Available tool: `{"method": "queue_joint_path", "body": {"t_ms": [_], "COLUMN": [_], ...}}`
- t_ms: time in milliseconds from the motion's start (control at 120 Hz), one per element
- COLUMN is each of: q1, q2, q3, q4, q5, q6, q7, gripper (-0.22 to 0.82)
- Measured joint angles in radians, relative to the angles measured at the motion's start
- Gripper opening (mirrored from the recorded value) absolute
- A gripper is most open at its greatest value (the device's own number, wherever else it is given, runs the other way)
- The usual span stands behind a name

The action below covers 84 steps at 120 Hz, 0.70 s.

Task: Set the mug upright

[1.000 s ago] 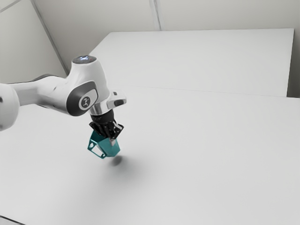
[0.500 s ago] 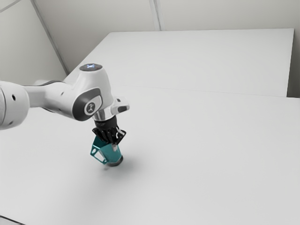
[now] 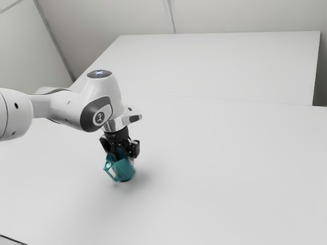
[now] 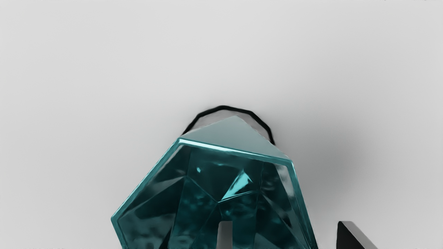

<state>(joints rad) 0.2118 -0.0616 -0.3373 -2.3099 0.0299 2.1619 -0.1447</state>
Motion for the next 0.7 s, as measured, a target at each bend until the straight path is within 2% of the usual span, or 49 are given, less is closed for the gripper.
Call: {"method": "queue_joint_path", "body": {"t_ms": [108,233,467,642,700], "q1": [-0.009,-0.021,-0.035,-0.214,-0.25], "q2": [-0.058,-0.111,-0.07,0.005,0.026], "q3": [-0.002,-0.012,-0.002,0.193,0.239], "q4": [-0.001,0.023,0.228,0.364,0.409], "q5": [-0.005,-0.01,-0.02,-0.019,-0.017], "q6": [-0.001,-0.024,-0.182,-0.279,-0.308], "q7": [0.001,0.003,0.007,0.01,0.01], "gripper": [0.39,0.48,0.55,0.57,0.57]}}
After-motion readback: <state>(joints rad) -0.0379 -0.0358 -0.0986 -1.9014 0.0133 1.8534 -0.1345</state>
